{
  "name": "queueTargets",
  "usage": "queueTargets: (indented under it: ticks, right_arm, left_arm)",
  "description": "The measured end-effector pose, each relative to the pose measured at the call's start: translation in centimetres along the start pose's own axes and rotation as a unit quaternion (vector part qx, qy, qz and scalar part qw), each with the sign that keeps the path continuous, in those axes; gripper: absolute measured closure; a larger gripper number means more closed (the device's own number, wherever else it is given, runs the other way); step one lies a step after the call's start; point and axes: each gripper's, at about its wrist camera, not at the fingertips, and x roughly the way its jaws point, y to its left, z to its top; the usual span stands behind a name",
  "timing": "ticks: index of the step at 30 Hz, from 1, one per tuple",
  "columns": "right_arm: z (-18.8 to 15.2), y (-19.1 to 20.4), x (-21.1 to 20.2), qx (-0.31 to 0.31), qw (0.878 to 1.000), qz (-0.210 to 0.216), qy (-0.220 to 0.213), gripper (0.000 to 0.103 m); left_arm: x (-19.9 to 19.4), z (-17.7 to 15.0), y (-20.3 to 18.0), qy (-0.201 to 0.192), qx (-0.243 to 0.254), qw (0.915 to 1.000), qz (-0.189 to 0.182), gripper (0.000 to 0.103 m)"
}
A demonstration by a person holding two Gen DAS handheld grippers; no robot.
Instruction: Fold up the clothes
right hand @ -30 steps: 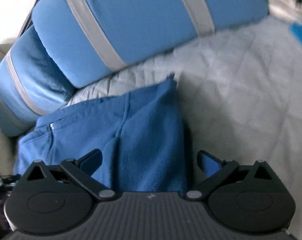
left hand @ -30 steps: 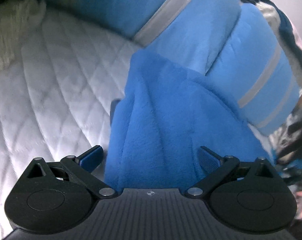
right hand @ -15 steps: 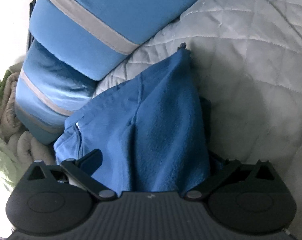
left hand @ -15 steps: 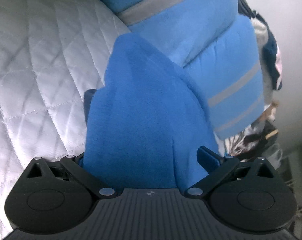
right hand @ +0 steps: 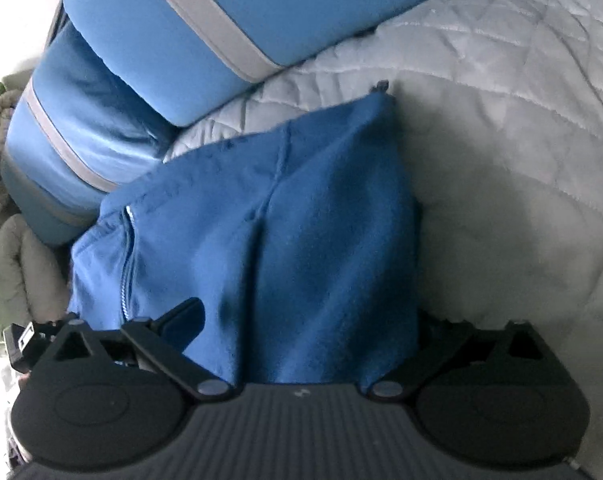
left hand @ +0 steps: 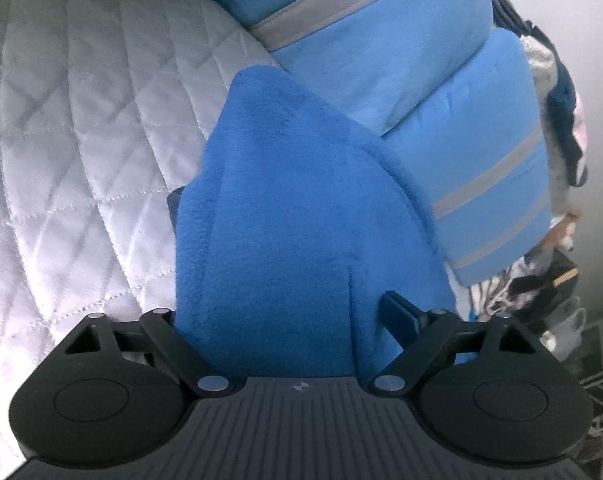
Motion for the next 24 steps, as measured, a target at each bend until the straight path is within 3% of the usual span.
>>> queueTargets:
  ticks: [2,7,9,15,17,18,20,21,22,24]
  right_arm:
    - [0.1,-0.8,-0.5,0.006,0.999,-0.028,-0.017,0.001]
    - [0.0,-3.0,-0.4,0.057,0.997,0.040,-0.024,0.002]
    - [0.1,-3.3,0.5,0.080,0.991,0.106,0.004,0.002]
    - [-0.2,-3.2,2.2,0.079,0.988,0.130,0.001,0.002]
    - [-0.5,-3.0,2.1,0.076,0.989,0.127,-0.010,0.004]
    - [-0.6,-2.9,2.1,0.074,0.989,0.125,-0.015,0.007]
    - [-1.0,-2.6,2.1,0.072,0.991,0.108,-0.019,0.046]
    - [-1.1,-2.7,2.1,0.077,0.991,0.109,-0.022,0.047]
    - [-1.1,-2.8,2.0,0.081,0.990,0.110,-0.025,0.059]
    - [-1.1,-2.0,1.4,0.056,0.992,0.106,-0.037,0.064]
  left_arm:
    - [-0.1,0.2,-0.2,0.005,0.009,0.9999,0.006,0.014]
    - [0.1,0.2,-0.1,0.009,0.009,0.9999,-0.003,0.014]
    - [0.2,0.1,0.1,0.009,0.003,0.9999,-0.010,0.014]
    - [0.3,0.0,0.7,-0.004,-0.023,0.9994,-0.026,0.014]
    - [0.4,-0.1,0.4,-0.007,-0.021,0.9996,-0.015,0.024]
    - [0.4,-0.1,0.2,-0.008,-0.019,0.9998,-0.007,0.035]
    - [0.5,-0.2,-0.3,-0.011,-0.014,0.9998,0.006,0.049]
    - [0.3,-0.3,-0.7,-0.017,-0.008,0.9998,0.010,0.052]
    - [0.2,-0.4,-1.1,-0.023,-0.002,0.9996,0.015,0.058]
    - [-0.2,-0.7,-2.2,-0.039,0.011,0.9988,0.026,0.064]
